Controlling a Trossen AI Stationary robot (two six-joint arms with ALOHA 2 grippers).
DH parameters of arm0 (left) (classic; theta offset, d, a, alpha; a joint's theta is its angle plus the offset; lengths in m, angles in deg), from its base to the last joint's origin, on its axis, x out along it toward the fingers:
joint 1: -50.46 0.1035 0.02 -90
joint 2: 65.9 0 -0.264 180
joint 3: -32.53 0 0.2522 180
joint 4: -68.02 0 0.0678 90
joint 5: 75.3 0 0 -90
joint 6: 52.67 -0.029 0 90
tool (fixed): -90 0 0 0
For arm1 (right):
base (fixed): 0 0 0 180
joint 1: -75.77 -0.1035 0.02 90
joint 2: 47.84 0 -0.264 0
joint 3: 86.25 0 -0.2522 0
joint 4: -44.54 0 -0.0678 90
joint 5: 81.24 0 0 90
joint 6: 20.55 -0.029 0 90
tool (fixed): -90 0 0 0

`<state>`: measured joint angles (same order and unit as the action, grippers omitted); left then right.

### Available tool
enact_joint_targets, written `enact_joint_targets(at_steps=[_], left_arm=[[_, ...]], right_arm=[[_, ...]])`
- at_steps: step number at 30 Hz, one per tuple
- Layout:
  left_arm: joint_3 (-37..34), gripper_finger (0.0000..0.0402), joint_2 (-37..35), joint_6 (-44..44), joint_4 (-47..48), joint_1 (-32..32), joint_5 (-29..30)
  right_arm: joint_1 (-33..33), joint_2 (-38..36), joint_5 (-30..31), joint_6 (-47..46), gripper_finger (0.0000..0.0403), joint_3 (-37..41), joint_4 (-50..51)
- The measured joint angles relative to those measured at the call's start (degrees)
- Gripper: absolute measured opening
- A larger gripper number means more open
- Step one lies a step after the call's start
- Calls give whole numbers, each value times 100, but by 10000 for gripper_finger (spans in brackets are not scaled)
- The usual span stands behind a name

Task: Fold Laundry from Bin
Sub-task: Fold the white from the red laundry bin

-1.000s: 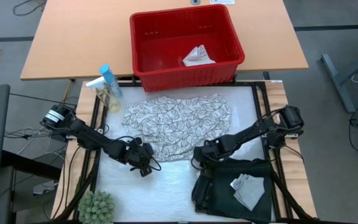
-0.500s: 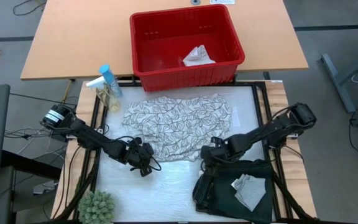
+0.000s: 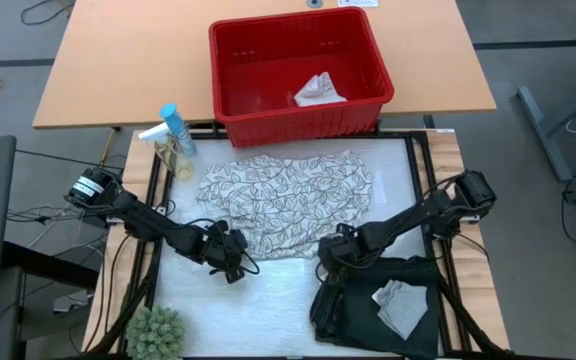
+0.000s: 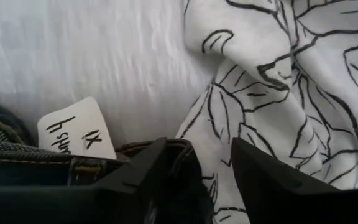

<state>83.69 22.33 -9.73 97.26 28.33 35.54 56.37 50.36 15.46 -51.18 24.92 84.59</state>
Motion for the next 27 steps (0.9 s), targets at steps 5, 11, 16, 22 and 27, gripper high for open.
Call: enact_joint_targets(at_steps=[5,11,16,22,27], left_arm=[[0,0,0,31,-1,0,0],[0,0,0,109,-3,-2,43],[0,0,0,109,-3,0,48],[0,0,0,69,-2,0,73],[0,0,0,66,-2,-2,85]], right_arm=[[104,1,4,49,212,-197,71],[313,39,99,157,210,-377,-21],[332,61,114,53,210,-258,-96],[288,58,192,20,210,-151,-245],[256,58,392,4,210,-62,-258]])
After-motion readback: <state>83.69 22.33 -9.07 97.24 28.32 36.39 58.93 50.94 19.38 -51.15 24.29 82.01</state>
